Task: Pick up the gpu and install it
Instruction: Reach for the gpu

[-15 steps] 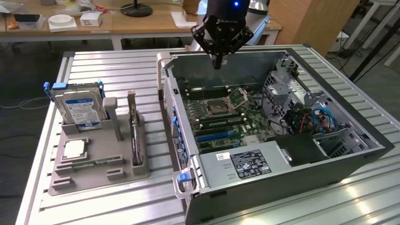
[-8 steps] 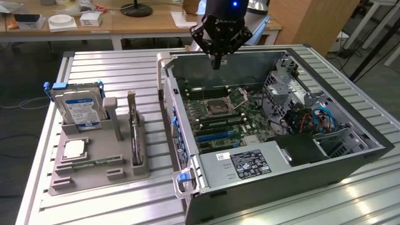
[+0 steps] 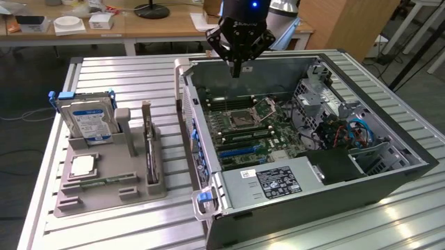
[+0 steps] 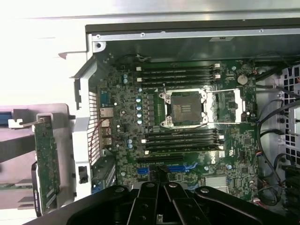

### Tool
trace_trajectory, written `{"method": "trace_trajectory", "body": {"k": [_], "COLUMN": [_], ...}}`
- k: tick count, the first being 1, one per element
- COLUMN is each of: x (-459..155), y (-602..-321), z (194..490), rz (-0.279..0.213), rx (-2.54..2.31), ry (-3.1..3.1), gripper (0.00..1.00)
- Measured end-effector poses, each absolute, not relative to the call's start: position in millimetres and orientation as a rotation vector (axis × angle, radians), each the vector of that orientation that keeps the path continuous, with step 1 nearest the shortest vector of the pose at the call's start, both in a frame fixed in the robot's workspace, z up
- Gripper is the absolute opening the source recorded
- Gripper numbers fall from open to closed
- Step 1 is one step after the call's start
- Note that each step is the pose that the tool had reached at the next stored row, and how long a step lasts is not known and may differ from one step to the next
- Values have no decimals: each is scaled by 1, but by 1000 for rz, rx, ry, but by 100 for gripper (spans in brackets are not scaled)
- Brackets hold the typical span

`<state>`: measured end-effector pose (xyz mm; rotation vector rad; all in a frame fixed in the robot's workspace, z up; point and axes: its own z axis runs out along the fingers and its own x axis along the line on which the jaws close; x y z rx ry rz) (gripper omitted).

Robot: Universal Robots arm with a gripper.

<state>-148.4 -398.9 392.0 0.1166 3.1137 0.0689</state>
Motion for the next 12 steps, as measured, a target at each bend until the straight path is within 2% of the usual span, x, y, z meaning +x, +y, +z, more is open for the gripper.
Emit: {"method": "trace_trajectory", "body": {"k": [12], "x": [-174], "y": [-399], "z": [391], "rz": [69], "rx": [116], "ry": [3114], "gripper": [11]}}
